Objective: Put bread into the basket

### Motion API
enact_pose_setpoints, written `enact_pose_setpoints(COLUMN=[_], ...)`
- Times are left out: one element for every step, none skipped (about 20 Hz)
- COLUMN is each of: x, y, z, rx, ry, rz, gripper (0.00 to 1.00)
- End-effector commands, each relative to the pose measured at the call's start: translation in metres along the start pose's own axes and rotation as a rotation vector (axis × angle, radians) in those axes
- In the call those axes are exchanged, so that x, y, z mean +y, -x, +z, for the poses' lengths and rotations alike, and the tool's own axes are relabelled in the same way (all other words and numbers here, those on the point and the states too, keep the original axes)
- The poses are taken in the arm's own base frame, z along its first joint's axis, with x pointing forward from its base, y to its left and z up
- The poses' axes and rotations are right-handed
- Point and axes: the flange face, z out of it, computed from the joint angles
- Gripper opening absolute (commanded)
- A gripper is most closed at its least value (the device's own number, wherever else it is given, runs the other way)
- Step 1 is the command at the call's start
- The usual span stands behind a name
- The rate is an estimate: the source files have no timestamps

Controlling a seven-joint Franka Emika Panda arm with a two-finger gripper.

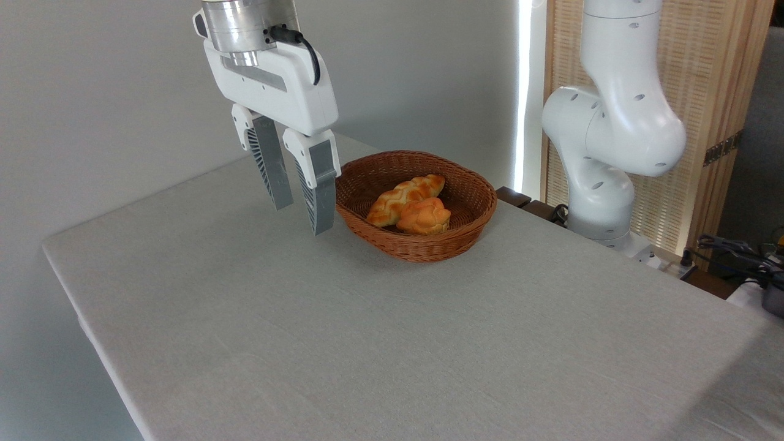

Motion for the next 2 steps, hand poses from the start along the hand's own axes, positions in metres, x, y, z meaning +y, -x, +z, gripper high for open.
enact_pose_setpoints(x=[-0.0039,-0.0039], y=[0.0014,0.0014], z=[-0.0026,-0.0026], rx=[-0.014,-0.014], ry=[0.007,0.007], rz=[0.001,0.0], gripper=[1.0,1.0])
